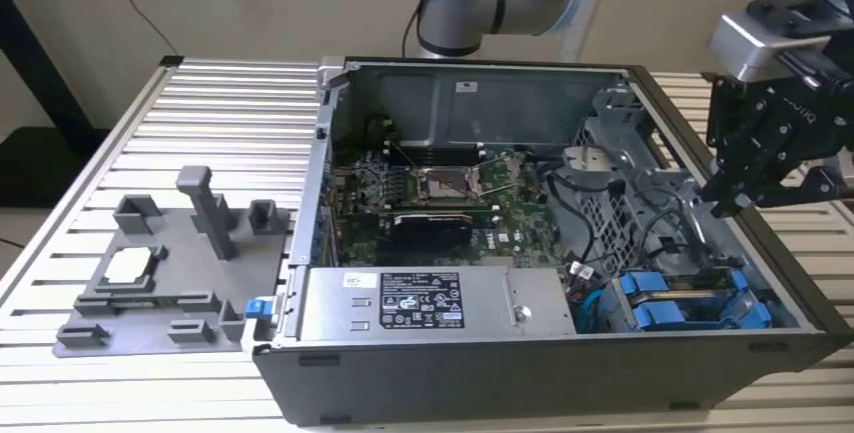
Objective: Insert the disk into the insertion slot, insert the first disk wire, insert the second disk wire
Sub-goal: 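Insert the first disk wire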
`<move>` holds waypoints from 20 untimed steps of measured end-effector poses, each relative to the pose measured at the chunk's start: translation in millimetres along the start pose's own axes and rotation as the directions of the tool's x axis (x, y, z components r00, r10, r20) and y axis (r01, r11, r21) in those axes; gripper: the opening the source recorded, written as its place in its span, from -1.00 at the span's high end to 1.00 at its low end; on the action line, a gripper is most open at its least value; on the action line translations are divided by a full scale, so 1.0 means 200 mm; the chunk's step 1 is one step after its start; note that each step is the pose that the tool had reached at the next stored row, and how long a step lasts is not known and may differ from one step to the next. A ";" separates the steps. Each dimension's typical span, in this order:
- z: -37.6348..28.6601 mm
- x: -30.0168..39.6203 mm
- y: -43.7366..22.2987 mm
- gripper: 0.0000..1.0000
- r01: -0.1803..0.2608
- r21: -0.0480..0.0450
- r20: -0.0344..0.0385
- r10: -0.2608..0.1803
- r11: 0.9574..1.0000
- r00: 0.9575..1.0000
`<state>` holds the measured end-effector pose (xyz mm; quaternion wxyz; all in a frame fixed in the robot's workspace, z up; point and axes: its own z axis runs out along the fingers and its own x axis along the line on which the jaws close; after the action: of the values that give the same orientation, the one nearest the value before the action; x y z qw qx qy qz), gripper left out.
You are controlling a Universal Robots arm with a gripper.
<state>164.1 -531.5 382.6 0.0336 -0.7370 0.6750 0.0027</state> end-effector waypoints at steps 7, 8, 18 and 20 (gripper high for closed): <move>0.006 -0.106 -0.009 0.48 0.000 0.000 0.000 0.000 1.000 1.000; 0.006 -0.116 -0.010 0.48 0.000 0.000 0.000 0.000 1.000 1.000; 0.005 -0.142 0.043 0.48 0.000 0.000 0.000 0.000 1.000 1.000; 0.004 -0.146 0.066 0.48 0.000 0.000 0.000 0.000 1.000 1.000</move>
<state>148.4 -503.5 382.6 0.0336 -0.7369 0.6752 0.0027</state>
